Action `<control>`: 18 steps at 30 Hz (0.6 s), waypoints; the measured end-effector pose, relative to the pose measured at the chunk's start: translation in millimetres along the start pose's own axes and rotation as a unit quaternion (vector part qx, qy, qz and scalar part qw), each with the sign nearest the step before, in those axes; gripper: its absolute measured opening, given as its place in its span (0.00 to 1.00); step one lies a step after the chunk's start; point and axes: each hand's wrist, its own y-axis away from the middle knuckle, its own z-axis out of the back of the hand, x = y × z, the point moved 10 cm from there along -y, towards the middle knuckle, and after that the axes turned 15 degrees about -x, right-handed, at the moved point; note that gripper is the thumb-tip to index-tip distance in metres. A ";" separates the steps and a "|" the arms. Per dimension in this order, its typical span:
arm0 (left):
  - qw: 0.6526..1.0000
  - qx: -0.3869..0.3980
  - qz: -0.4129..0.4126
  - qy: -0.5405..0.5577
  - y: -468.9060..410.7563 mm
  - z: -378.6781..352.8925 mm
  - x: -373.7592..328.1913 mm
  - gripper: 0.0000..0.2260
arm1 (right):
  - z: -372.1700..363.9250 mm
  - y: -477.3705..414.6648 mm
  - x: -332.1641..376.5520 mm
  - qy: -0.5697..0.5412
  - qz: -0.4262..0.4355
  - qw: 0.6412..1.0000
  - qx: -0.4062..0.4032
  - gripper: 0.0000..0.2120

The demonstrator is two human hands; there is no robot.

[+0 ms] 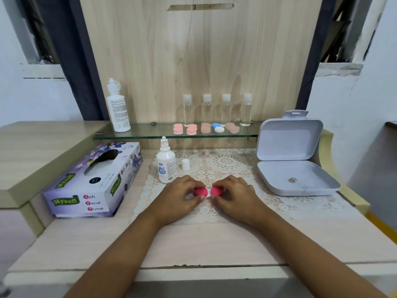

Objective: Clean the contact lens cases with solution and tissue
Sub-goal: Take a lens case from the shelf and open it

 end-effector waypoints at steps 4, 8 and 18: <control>0.998 0.030 -0.001 -0.049 0.8 -7.0 2.0 0.26 | -1.8 0.0 2.3 -0.012 0.015 1.000 0.004 0.12; 0.999 0.030 0.005 -0.039 -0.2 -6.4 2.0 0.21 | -3.4 0.9 7.2 -0.028 0.031 0.999 0.003 0.09; 0.999 -0.027 0.026 -0.023 -2.4 2.6 3.4 0.12 | -1.0 1.9 11.6 -0.037 0.051 0.998 -0.015 0.10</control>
